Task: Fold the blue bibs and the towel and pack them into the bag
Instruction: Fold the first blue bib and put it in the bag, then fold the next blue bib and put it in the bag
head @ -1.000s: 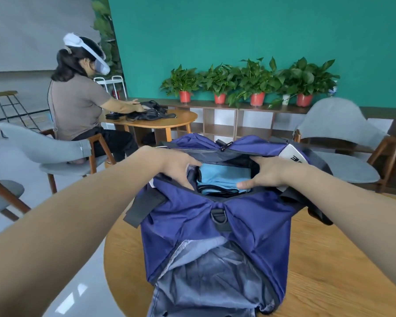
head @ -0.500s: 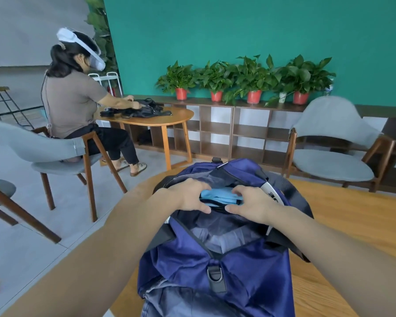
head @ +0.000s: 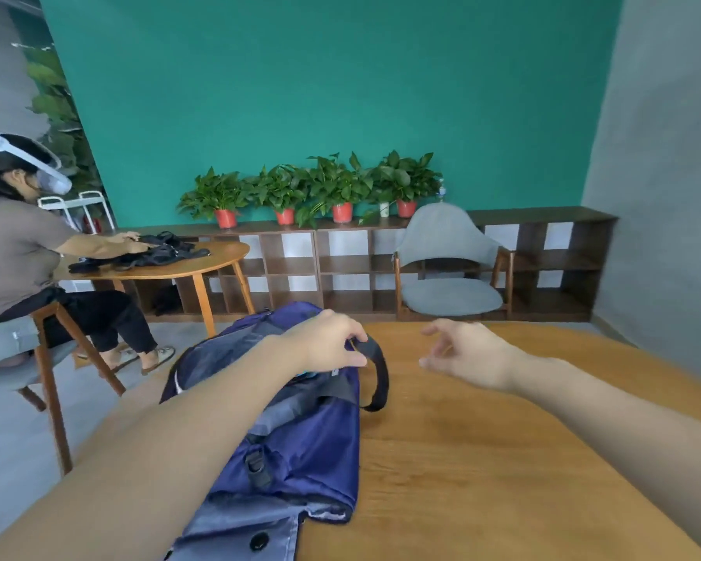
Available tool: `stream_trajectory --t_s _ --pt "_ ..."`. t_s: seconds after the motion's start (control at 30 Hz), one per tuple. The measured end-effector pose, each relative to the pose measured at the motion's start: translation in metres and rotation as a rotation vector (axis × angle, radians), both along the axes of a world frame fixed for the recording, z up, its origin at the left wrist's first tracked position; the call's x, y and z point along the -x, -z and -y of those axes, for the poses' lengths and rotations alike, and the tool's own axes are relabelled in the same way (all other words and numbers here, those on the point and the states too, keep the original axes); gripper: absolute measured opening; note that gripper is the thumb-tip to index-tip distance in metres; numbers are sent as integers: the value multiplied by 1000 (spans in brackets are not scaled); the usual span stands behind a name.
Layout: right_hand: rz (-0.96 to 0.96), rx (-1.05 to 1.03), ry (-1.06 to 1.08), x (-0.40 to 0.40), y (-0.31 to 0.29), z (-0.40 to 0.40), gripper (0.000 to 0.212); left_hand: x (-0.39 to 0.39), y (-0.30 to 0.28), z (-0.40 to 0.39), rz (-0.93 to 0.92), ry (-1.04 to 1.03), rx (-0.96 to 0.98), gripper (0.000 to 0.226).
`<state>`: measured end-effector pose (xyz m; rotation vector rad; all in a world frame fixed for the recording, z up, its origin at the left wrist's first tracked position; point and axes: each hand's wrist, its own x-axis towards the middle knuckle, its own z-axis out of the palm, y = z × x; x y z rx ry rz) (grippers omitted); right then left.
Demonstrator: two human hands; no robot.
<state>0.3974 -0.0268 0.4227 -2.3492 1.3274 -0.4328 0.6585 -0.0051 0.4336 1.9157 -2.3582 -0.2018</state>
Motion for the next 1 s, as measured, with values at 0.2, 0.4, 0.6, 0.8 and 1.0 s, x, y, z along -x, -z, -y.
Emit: stream_trajectory --t_s 0.2,0.4,0.6,0.8,1.0 --pt "14 -67 245 166 27 -37 63 184 19 1 47 196 -42 51" --pt "29 -152 491 328 70 -98 61 368 45 -26 20 421 -92 51" --pt "-14 -274 699 454 128 -157 59 509 107 -51 -3 608 -165 50" --pt "-44 -436 796 521 207 -183 57 600 203 -62 51 669 -254 47" --pt "-67 -609 819 550 308 -171 50 623 318 -38 53 579 -393 47"
